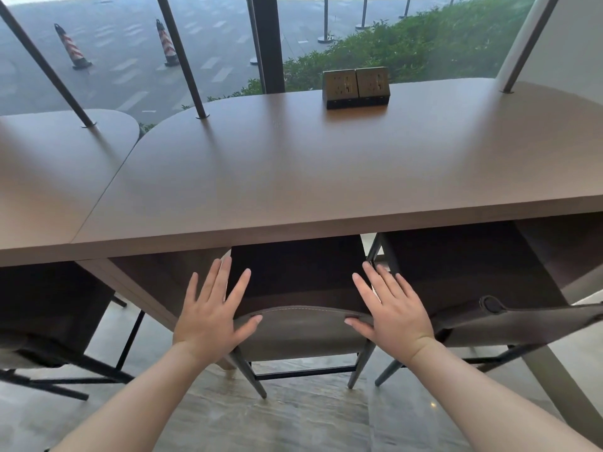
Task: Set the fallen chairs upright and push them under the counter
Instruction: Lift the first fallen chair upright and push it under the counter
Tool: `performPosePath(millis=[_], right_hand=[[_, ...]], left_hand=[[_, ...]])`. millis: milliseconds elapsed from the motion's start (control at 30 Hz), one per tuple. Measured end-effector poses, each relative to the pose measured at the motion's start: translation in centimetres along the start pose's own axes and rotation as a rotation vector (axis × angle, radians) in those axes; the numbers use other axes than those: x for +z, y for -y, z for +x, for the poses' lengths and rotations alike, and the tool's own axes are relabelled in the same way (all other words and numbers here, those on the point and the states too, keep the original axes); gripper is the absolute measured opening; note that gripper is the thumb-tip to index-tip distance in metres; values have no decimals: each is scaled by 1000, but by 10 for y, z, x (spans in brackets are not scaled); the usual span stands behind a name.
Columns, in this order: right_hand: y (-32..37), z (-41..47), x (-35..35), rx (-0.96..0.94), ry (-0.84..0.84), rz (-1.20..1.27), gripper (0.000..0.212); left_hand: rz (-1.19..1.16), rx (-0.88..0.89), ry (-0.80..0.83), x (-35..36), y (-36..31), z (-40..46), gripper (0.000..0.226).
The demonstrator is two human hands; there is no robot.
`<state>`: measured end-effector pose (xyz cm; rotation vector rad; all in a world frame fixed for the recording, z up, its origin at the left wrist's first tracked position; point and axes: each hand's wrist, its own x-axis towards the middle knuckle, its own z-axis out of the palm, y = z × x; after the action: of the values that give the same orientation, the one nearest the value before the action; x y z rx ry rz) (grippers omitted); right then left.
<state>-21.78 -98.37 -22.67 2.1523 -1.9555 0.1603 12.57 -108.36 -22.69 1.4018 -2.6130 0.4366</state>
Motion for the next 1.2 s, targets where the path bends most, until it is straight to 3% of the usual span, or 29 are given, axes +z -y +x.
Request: performPosePath(millis=[267, 1200], right_hand=[[8, 5, -1, 41, 82, -12, 80], [18, 4, -8, 53, 145, -44, 73]], left_hand=[[-37, 25, -30, 0, 6, 5, 83], [-29, -6, 124, -8, 6, 2, 81]])
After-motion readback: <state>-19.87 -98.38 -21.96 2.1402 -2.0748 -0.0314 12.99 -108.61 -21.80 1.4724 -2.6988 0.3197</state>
